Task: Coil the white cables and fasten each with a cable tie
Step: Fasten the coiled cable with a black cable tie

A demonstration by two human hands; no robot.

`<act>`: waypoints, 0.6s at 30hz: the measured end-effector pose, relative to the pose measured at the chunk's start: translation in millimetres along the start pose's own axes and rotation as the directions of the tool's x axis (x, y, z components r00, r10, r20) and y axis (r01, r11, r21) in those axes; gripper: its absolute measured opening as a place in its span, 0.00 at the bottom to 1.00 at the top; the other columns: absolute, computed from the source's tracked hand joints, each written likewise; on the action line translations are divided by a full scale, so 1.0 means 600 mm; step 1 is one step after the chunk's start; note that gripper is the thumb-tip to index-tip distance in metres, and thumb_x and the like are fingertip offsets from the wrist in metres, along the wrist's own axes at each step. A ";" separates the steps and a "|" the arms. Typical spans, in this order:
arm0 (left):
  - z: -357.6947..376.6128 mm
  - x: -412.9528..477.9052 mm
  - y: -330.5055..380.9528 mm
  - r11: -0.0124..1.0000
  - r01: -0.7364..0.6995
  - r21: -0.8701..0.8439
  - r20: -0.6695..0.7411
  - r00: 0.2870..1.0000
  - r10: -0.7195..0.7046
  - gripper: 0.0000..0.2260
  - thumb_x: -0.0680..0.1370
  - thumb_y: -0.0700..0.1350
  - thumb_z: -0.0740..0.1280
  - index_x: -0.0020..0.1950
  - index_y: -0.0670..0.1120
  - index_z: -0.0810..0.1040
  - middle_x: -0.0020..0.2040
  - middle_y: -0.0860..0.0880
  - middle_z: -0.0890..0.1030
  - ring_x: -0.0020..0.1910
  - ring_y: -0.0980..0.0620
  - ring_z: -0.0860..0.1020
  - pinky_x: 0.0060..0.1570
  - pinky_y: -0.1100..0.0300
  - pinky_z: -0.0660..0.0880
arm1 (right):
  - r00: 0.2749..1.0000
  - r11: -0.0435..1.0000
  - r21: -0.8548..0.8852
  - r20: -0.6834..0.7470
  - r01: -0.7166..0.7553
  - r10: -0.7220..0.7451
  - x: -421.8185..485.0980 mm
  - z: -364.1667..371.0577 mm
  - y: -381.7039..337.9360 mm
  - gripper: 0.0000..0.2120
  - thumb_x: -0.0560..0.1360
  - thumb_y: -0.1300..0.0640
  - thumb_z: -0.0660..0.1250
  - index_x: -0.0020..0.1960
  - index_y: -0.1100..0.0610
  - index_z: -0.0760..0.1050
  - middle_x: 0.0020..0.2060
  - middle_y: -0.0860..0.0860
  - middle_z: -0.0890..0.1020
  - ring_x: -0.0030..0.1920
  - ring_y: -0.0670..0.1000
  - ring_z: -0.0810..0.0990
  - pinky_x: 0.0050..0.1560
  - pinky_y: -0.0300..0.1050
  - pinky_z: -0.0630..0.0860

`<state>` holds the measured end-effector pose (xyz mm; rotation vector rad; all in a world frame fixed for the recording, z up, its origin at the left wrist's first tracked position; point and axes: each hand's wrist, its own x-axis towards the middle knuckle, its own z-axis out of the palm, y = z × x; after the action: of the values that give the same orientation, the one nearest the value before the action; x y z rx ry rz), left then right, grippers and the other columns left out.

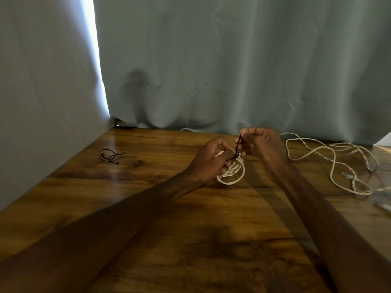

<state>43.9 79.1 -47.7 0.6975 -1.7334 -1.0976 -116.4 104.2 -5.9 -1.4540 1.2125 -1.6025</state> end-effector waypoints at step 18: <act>-0.013 0.024 0.001 0.977 0.179 -0.116 -0.197 0.960 -0.199 0.09 0.80 0.41 0.63 0.41 0.42 0.77 0.27 0.49 0.73 0.23 0.54 0.69 0.26 0.62 0.64 | 0.956 0.907 -0.308 0.137 0.288 -0.257 -0.005 0.010 -0.009 0.02 0.75 0.63 0.75 0.47 0.58 0.83 0.39 0.50 0.87 0.38 0.46 0.85 0.41 0.42 0.81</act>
<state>45.1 64.7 -40.1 0.8980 -1.4487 -1.1864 -109.4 107.9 -2.2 -1.9625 1.3095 -1.5396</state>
